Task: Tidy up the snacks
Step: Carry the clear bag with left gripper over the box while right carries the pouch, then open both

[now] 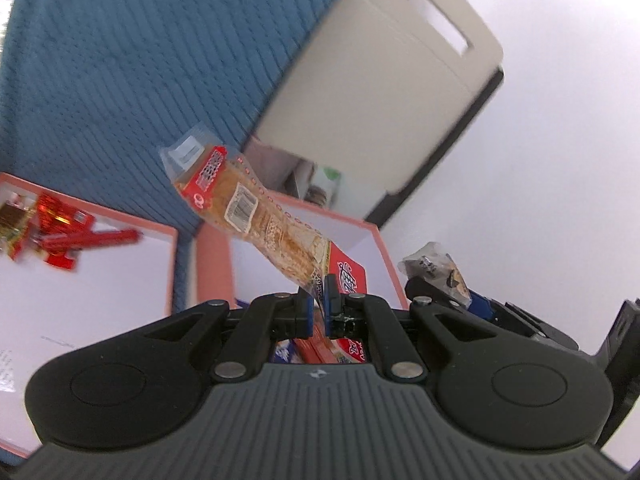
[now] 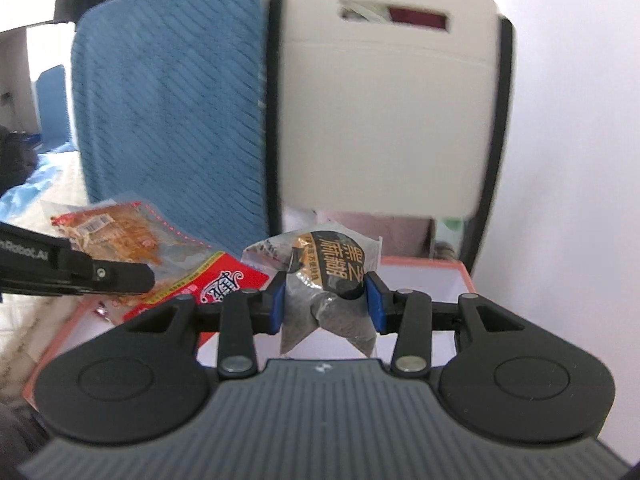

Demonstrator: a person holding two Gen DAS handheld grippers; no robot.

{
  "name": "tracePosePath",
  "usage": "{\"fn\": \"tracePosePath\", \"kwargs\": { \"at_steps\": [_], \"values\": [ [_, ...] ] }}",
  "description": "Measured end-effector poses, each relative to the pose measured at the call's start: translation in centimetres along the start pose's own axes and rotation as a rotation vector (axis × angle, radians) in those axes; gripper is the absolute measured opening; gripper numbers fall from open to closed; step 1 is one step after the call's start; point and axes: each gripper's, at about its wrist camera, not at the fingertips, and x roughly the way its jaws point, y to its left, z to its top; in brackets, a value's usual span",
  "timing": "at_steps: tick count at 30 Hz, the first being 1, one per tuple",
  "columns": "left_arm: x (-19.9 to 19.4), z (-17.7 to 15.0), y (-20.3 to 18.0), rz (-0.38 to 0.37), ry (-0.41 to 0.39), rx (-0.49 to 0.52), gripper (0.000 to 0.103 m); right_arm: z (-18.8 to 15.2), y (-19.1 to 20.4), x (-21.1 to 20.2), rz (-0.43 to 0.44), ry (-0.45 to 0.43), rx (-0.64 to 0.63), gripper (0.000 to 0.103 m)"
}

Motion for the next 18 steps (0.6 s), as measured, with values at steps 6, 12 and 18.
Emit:
{"fn": "tracePosePath", "kwargs": {
  "at_steps": [6,12,18],
  "values": [
    [3.8,-1.3,-1.1,-0.026,0.106,0.012,0.006,-3.2,-3.4,1.8,-0.057,0.080,0.030,0.044],
    [6.9,-3.1,-2.3,-0.031,0.184,0.047,0.006,-6.7,-6.3,3.2,-0.100,0.162,0.080,0.044],
    [8.7,-4.1,-2.6,-0.030,0.225,0.061,0.006,-8.2,-6.8,4.1,-0.108,0.207,0.080,0.045]
  ]
}}
